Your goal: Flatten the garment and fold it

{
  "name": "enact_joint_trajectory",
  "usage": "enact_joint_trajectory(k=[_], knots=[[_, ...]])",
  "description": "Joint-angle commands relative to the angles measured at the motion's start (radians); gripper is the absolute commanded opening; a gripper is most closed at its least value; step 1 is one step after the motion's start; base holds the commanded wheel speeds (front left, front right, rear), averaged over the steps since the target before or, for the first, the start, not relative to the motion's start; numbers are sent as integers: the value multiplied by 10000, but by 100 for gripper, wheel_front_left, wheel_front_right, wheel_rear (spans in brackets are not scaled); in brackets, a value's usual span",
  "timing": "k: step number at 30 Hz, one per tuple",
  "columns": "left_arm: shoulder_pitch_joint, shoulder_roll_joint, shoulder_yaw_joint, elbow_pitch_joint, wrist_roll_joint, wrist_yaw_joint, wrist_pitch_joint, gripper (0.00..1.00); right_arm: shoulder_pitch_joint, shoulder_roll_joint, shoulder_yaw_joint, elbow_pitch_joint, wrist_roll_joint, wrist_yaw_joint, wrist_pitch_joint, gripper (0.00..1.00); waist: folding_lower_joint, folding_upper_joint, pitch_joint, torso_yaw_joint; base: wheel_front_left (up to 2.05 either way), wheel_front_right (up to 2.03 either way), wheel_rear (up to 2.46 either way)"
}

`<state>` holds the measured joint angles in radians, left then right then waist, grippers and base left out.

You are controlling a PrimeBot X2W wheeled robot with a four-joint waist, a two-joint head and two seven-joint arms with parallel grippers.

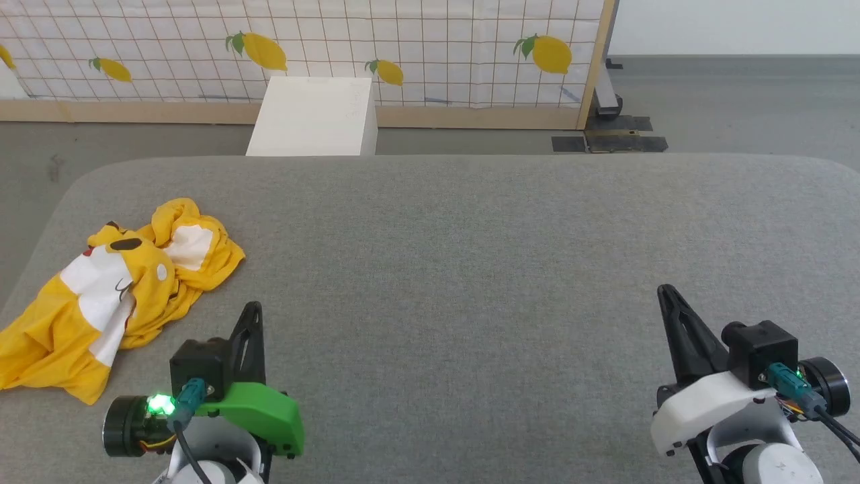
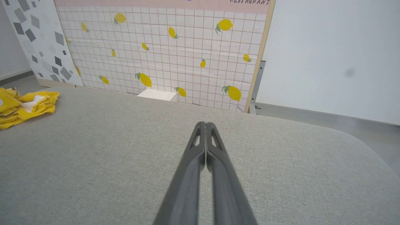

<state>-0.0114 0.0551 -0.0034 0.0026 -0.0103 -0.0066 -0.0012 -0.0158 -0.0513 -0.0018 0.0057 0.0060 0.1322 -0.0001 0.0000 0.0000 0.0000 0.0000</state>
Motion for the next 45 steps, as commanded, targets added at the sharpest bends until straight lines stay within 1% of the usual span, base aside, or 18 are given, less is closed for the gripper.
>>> enact_joint_trajectory(k=[1,45], knots=[[114,-49,34,-26,103,66,12,0,158,11,18,-57,-60,-15,1,0,0,0,0,0,0,0,0],[114,-49,34,-26,103,66,12,0,158,11,18,-57,-60,-15,1,0,0,0,0,0,0,0,0]])
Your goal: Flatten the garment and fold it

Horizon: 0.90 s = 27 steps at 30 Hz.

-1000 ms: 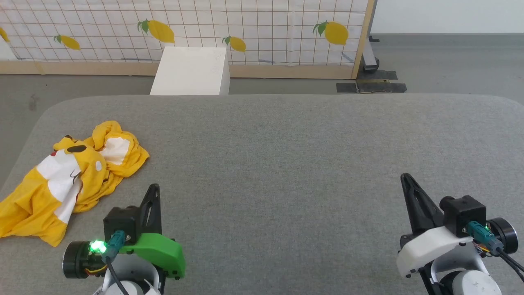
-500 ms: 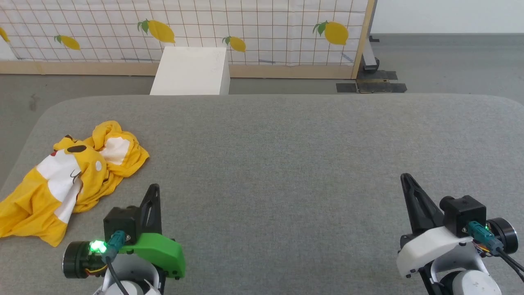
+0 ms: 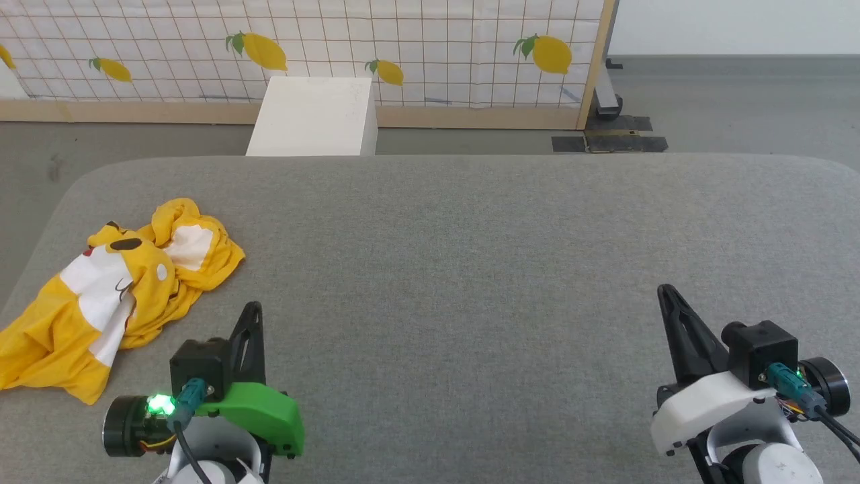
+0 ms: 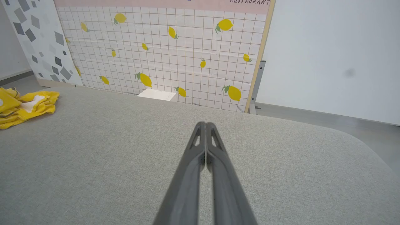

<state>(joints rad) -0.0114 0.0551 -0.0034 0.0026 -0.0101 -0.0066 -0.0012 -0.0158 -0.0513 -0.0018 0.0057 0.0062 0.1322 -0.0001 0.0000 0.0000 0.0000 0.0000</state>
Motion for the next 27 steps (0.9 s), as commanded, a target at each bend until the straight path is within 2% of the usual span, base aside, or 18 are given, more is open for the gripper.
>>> enact_joint_trajectory(k=[1,27], knots=[[114,-49,34,-26,101,66,12,0,158,11,18,-57,-62,-15,1,0,0,0,0,0,0,0,0],[114,-49,34,-26,101,66,12,0,158,11,18,-57,-62,-15,1,0,0,0,0,0,0,0,0]])
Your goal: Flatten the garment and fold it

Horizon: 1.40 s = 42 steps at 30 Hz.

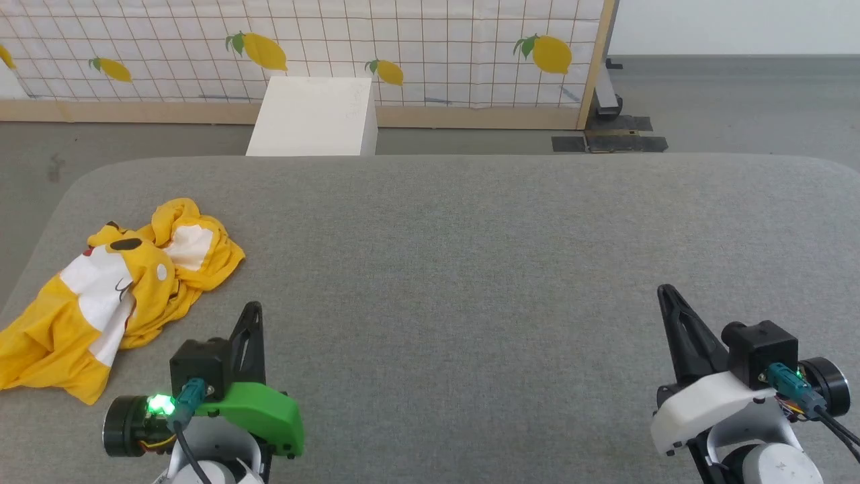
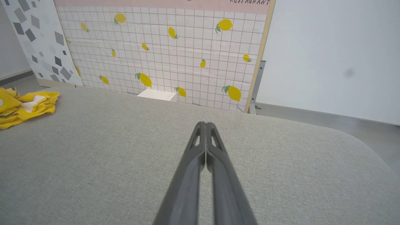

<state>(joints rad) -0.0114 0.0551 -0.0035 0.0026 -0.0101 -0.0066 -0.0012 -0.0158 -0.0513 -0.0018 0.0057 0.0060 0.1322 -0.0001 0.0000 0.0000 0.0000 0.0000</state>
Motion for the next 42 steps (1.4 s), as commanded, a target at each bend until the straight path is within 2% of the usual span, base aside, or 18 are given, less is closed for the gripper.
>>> enact_joint_trajectory(k=[1,42], knots=[[114,-49,35,-26,101,66,12,0,158,11,18,-57,-60,-15,1,0,0,0,0,0,0,0,0],[114,-49,35,-26,101,66,12,0,158,11,18,-57,-60,-15,1,0,0,0,0,0,0,0,0]])
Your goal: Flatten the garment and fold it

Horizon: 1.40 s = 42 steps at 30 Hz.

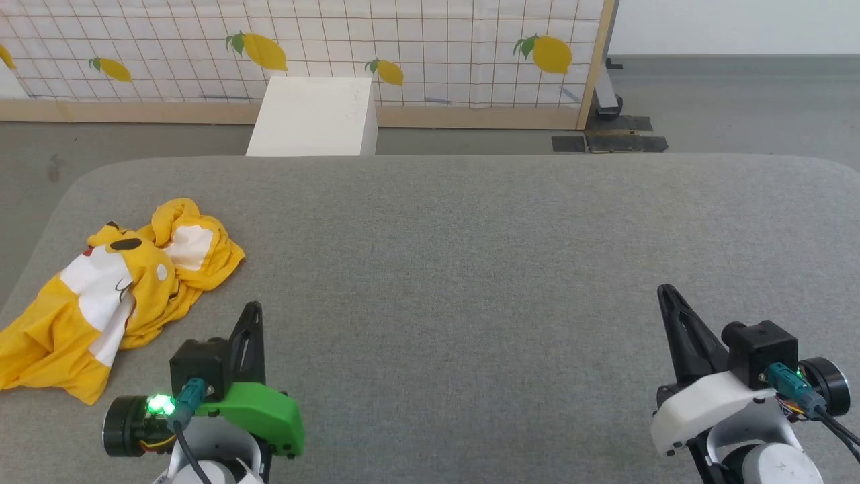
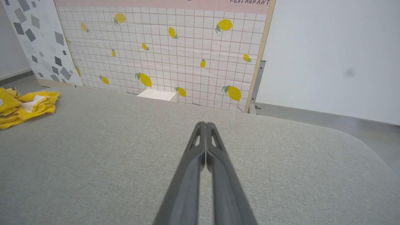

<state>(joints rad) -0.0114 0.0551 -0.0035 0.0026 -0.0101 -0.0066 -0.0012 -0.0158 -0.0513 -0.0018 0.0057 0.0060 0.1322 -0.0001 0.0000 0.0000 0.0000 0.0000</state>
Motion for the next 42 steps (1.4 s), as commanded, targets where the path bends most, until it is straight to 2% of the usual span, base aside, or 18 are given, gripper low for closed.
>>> enact_joint_trajectory(k=[1,20,21,42], knots=[[114,-49,35,-26,101,66,12,0,158,11,18,-57,-60,-15,1,0,0,0,0,0,0,0,0],[114,-49,35,-26,101,66,12,0,158,11,18,-57,-60,-15,1,0,0,0,0,0,0,0,0],[0,0,2,0,-2,0,-1,100,0,0,0,0,2,0,0,100,0,0,0,0,0,0,0],[123,-3,-182,7,-68,78,-351,100,171,1,-319,72,25,-2,-353,100,0,0,0,15,0,0,0]])
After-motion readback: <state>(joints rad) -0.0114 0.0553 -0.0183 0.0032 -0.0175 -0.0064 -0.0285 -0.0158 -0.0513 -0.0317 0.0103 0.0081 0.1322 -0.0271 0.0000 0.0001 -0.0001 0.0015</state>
